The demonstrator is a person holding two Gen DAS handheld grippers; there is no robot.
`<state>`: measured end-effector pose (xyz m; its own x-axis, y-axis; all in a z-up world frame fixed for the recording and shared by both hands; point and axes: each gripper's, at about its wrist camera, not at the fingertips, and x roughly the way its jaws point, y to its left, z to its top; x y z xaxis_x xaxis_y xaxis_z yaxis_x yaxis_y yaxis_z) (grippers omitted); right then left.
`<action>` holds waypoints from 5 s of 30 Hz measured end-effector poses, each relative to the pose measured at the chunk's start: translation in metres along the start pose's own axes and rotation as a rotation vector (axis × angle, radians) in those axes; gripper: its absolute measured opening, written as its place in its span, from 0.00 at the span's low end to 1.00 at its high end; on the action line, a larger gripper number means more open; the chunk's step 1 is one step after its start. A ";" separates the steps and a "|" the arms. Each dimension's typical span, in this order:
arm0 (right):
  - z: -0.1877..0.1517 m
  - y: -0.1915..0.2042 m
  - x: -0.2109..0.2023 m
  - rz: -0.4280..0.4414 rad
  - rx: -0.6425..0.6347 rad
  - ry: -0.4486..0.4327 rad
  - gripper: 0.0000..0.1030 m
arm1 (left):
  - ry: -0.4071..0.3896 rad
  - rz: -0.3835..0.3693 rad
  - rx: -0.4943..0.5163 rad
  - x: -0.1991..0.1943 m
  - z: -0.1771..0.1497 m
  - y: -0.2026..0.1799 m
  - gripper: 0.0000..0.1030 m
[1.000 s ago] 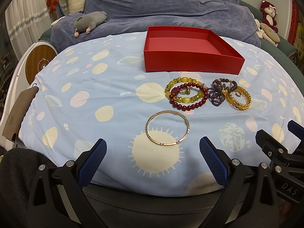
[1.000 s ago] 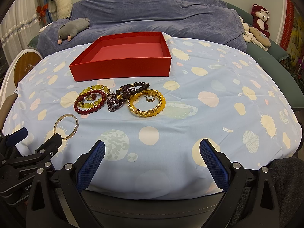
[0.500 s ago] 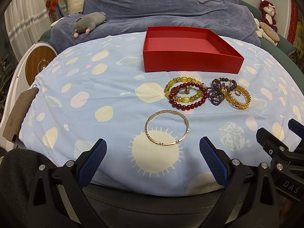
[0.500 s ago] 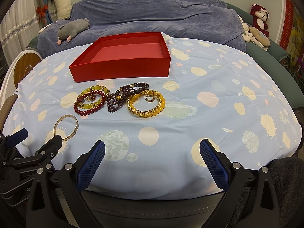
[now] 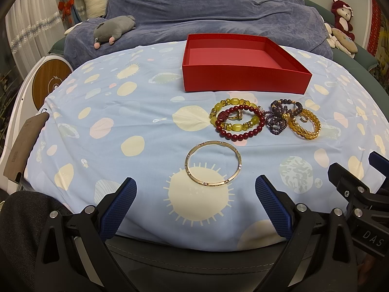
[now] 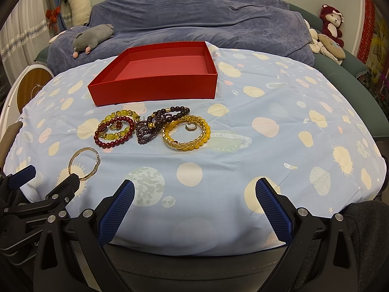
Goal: Organize jewelry
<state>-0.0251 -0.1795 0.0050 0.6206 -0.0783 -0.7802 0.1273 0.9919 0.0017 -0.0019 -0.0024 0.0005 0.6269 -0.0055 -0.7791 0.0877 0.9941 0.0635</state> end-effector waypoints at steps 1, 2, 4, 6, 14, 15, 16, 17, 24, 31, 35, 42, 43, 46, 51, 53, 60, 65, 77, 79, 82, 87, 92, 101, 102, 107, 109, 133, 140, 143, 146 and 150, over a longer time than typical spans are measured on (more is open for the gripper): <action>0.000 0.000 0.000 0.000 0.000 0.000 0.93 | 0.001 0.000 0.000 0.000 0.000 0.000 0.91; 0.000 0.000 0.000 0.000 0.000 0.000 0.93 | 0.000 0.000 0.000 0.000 0.000 0.000 0.91; 0.000 0.000 0.000 0.000 0.000 0.000 0.93 | 0.001 -0.001 -0.001 0.000 0.000 0.000 0.91; 0.000 0.001 0.000 -0.001 0.000 -0.001 0.93 | 0.000 -0.001 0.000 0.000 0.000 0.000 0.91; 0.001 -0.002 -0.003 -0.004 -0.005 -0.008 0.93 | 0.013 -0.023 -0.024 0.003 0.002 0.002 0.91; 0.001 -0.002 -0.004 -0.006 -0.005 -0.010 0.93 | 0.016 -0.028 -0.034 0.004 0.001 0.003 0.91; 0.002 -0.003 -0.004 -0.009 -0.004 -0.012 0.93 | 0.021 -0.030 -0.042 0.006 0.001 0.005 0.91; 0.002 -0.004 -0.004 -0.009 0.000 -0.012 0.93 | 0.025 -0.031 -0.049 0.007 0.002 0.006 0.91; 0.006 -0.012 0.001 -0.019 0.042 -0.001 0.93 | 0.093 -0.063 -0.093 0.025 0.013 0.012 0.91; 0.009 -0.018 0.007 -0.008 0.081 0.016 0.93 | 0.152 -0.060 -0.077 0.043 0.018 0.006 0.91; 0.008 -0.019 0.011 -0.003 0.090 0.027 0.93 | 0.185 -0.053 -0.039 0.054 0.021 -0.002 0.82; 0.008 -0.018 0.015 0.005 0.093 0.047 0.93 | 0.162 -0.055 -0.016 0.056 0.025 -0.001 0.67; 0.008 -0.018 0.016 0.005 0.092 0.049 0.93 | 0.155 -0.057 -0.011 0.055 0.025 -0.002 0.64; 0.008 -0.018 0.017 0.005 0.088 0.056 0.93 | 0.147 -0.073 0.002 0.054 0.025 -0.003 0.58; 0.009 -0.017 0.018 0.011 0.090 0.063 0.93 | 0.145 -0.093 -0.011 0.051 0.026 -0.002 0.58; 0.014 -0.017 0.020 0.015 0.085 0.070 0.93 | 0.137 -0.094 -0.025 0.050 0.030 -0.001 0.58; 0.034 -0.011 0.042 0.033 0.065 0.111 0.93 | 0.119 -0.092 -0.033 0.049 0.050 0.001 0.58; 0.049 -0.005 0.059 0.038 0.049 0.125 0.91 | 0.120 -0.103 -0.044 0.054 0.059 0.002 0.58; 0.065 0.004 0.088 0.067 0.001 0.184 0.54 | 0.144 -0.105 -0.067 0.069 0.068 0.007 0.58; 0.065 0.006 0.087 0.067 -0.011 0.178 0.54 | 0.142 -0.104 -0.067 0.069 0.069 0.007 0.58; 0.062 0.005 0.083 0.077 -0.014 0.173 0.54 | 0.143 -0.104 -0.067 0.069 0.069 0.007 0.58; 0.058 -0.002 0.068 0.107 0.017 0.161 0.54 | 0.140 -0.109 -0.073 0.064 0.067 0.006 0.58; 0.048 -0.008 0.048 0.133 0.039 0.154 0.53 | 0.128 -0.120 -0.073 0.054 0.063 0.005 0.58; 0.058 -0.012 0.021 0.165 0.052 0.107 0.54 | 0.105 -0.145 -0.055 0.033 0.073 0.002 0.58; 0.065 -0.012 0.020 0.170 0.050 0.096 0.54 | 0.098 -0.150 -0.054 0.031 0.079 0.002 0.58; 0.119 -0.008 0.027 0.202 0.020 0.047 0.54 | 0.054 -0.159 -0.021 0.035 0.129 -0.002 0.58; 0.148 -0.006 0.036 0.215 0.007 0.029 0.54 | 0.037 -0.163 -0.007 0.043 0.155 -0.003 0.58; 0.285 0.017 0.232 0.181 -0.018 0.168 0.54 | 0.155 -0.173 0.010 0.226 0.290 -0.015 0.58; 0.287 0.018 0.241 0.166 -0.021 0.176 0.55 | 0.164 -0.178 -0.009 0.235 0.292 -0.012 0.58; 0.288 0.018 0.238 0.155 -0.023 0.169 0.55 | 0.150 -0.171 -0.009 0.232 0.292 -0.013 0.60; 0.289 0.016 0.228 0.155 -0.019 0.155 0.56 | 0.148 -0.168 -0.010 0.227 0.292 -0.013 0.61; 0.287 0.015 0.206 0.145 -0.029 0.130 0.56 | 0.132 -0.169 -0.016 0.207 0.290 -0.013 0.61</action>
<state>0.3263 -0.2098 0.0242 0.5256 0.0771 -0.8473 0.0205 0.9945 0.1031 0.3517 -0.0482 0.0193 0.4974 -0.1589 -0.8529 0.1698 0.9819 -0.0839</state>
